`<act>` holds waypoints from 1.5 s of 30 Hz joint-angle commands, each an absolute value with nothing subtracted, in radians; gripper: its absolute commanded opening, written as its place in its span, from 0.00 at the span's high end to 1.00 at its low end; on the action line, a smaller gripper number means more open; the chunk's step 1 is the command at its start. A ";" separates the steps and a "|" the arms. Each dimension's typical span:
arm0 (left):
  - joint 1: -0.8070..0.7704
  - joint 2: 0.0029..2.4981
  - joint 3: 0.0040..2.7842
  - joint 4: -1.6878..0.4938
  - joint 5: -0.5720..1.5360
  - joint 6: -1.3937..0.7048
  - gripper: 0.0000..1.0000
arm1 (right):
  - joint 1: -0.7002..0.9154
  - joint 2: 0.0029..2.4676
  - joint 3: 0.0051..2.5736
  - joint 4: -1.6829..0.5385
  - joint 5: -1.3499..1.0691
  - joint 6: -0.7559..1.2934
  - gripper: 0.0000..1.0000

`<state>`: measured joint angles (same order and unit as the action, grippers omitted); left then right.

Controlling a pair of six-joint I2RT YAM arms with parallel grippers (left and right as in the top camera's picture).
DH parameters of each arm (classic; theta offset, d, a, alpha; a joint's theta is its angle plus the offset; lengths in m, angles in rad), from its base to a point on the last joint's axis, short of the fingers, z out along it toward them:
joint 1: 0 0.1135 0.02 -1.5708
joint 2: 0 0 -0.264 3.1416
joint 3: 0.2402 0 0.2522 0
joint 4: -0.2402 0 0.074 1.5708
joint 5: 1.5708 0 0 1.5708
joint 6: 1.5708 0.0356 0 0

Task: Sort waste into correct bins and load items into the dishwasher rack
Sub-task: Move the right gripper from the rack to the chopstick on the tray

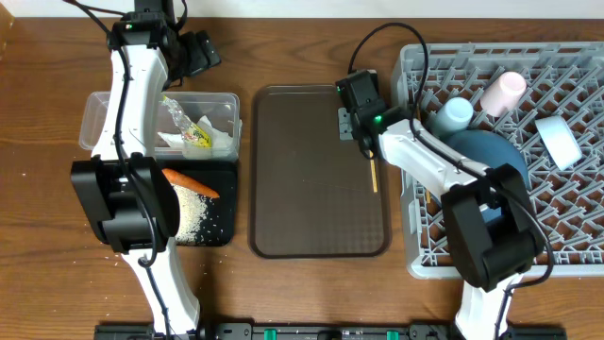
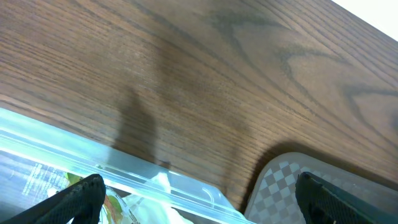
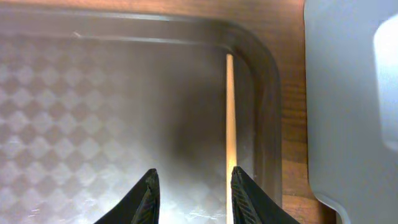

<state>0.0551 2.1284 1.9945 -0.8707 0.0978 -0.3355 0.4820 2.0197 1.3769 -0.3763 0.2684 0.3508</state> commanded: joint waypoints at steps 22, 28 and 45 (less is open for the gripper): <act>0.056 2.130 2.005 -0.874 0.093 -0.326 0.02 | 0.467 2.082 1.380 -0.394 0.381 0.358 0.99; 0.056 2.130 2.005 -0.874 0.093 -0.326 0.02 | 0.450 2.082 1.380 -0.429 0.392 0.359 0.98; 0.056 2.130 2.005 -0.874 0.093 -0.326 0.02 | 0.446 2.111 1.375 -0.424 0.279 0.359 0.83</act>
<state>0.0551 2.1284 1.9945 -0.8707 0.0978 -0.3355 0.4473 2.0808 1.3769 -0.4225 0.2901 0.3561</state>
